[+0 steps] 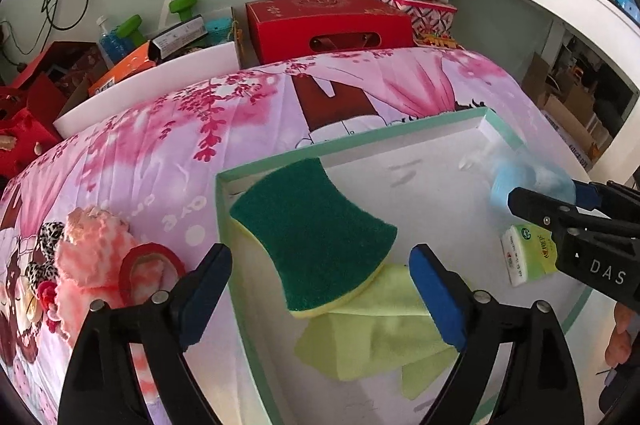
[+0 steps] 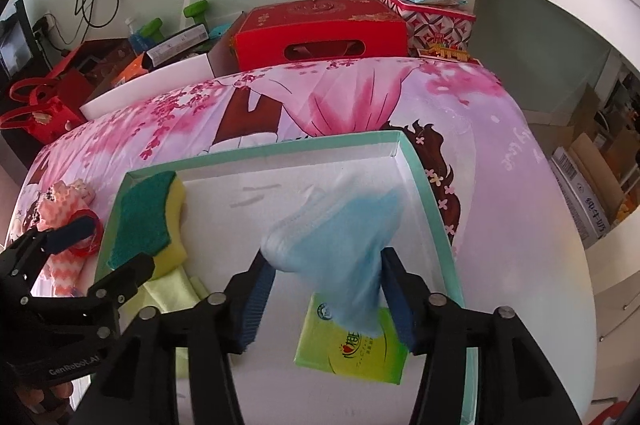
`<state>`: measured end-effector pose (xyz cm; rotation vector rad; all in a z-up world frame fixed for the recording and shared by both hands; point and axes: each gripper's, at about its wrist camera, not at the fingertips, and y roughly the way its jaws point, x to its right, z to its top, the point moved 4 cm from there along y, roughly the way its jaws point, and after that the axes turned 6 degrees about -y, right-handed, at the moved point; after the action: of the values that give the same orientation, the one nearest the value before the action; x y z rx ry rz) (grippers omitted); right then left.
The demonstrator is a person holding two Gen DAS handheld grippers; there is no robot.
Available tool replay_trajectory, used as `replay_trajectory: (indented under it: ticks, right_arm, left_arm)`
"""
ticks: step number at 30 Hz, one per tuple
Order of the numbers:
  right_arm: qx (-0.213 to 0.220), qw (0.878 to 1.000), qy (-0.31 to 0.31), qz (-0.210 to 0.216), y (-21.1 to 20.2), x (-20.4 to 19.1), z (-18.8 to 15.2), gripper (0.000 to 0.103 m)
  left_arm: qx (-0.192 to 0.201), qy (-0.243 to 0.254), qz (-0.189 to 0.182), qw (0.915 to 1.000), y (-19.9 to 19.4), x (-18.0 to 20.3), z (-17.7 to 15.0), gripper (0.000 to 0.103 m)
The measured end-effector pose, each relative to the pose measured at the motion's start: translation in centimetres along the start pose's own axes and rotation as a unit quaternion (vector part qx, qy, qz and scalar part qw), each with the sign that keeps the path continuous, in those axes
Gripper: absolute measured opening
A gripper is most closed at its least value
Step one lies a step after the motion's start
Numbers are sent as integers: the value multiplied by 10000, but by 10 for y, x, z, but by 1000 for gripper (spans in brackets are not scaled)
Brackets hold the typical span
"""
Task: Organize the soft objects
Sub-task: 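Carry the mask and sponge over the tray and release both, then move the right tool back toward the purple packet on the bed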
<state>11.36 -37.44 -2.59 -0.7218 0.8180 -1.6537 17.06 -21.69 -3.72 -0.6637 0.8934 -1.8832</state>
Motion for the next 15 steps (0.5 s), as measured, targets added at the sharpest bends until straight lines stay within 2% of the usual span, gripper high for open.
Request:
replay_trajectory:
  ticks: [6,9,15]
  right_arm:
    - [16,10000,-31,-34,-11,-3,-3,87]
    - [98,9999,-97,-100,-20,-6,-5,103]
    - [174,9994,-156,-245,-38,-12,-7,103]
  left_arm:
    - [182,-62,32,9998,-18,-6,1,94]
    - [286,-136,67,9995,-28,-12,1,102]
    - [366,-465,293,9978,-44,-36,-1,103]
